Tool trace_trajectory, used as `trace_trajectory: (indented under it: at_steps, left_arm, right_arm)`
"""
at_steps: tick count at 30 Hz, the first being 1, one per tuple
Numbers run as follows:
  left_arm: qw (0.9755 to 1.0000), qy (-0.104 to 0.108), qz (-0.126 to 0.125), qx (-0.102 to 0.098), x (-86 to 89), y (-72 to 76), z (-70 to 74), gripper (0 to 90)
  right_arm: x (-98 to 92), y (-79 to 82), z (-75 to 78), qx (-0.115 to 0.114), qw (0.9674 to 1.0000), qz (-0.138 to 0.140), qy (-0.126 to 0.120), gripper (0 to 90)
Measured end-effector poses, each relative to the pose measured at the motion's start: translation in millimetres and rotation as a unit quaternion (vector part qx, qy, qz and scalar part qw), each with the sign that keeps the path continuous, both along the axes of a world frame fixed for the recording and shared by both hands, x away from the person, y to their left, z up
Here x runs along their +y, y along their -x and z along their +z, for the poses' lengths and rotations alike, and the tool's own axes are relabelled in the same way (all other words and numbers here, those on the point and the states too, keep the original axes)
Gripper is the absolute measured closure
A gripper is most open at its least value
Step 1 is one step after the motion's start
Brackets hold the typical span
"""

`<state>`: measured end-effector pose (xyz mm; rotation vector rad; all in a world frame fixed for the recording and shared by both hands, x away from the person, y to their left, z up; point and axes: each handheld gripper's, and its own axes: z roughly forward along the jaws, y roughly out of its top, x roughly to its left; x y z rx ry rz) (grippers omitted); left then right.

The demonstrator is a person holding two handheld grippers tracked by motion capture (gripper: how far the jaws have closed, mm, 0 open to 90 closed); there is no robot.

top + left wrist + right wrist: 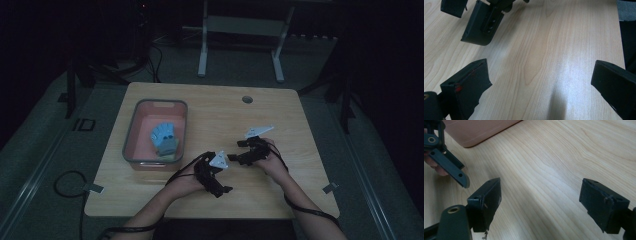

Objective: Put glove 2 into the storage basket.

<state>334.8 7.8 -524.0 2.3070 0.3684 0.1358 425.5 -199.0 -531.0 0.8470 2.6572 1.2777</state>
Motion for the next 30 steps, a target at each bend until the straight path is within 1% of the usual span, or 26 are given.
trace_trajectory:
  at_steps: [13, 16, 21, 24, 26, 28, 30]
  left_arm:
    - [0.9999, -0.003, -0.015, 0.005, -10.5, -1.2, -6.3, 1.5]
    - [0.9998, -0.004, -0.018, 0.004, -12.2, -1.3, -7.3, 1.5]
    - [0.9998, -0.006, -0.020, 0.006, -13.9, -2.0, -9.6, 1.5]
    - [0.9998, -0.007, -0.020, 0.006, -14.5, -2.3, -11.2, 1.5]
    - [0.9998, -0.007, -0.019, 0.005, -14.7, -2.1, -12.4, 1.5]
    - [0.9998, -0.009, -0.019, 0.004, -14.5, -2.2, -14.1, 1.5]
    - [0.9998, -0.011, -0.018, 0.006, -14.3, -2.2, -16.4, 1.5]
  right_arm:
    - [-17.6, 10.0, -7.0, 0.004, 1.0000, -0.008, 0.001, 17.8]
    - [-20.1, 12.1, -8.9, 0.003, 0.9999, -0.011, 0.005, 17.8]
    - [-21.6, 15.8, -13.7, 0.007, 0.9999, -0.012, 0.009, 17.8]
    - [-21.5, 17.6, -14.5, 0.002, 0.9998, -0.015, 0.014, 17.2]
    - [-22.2, 18.3, -15.3, -0.003, 0.9995, -0.023, 0.023, 17.0]
    - [-23.6, 18.5, -16.6, -0.002, 0.9994, -0.025, 0.022, 17.1]
    - [-24.8, 19.2, -17.8, -0.010, 0.9991, -0.030, 0.029, 17.1]
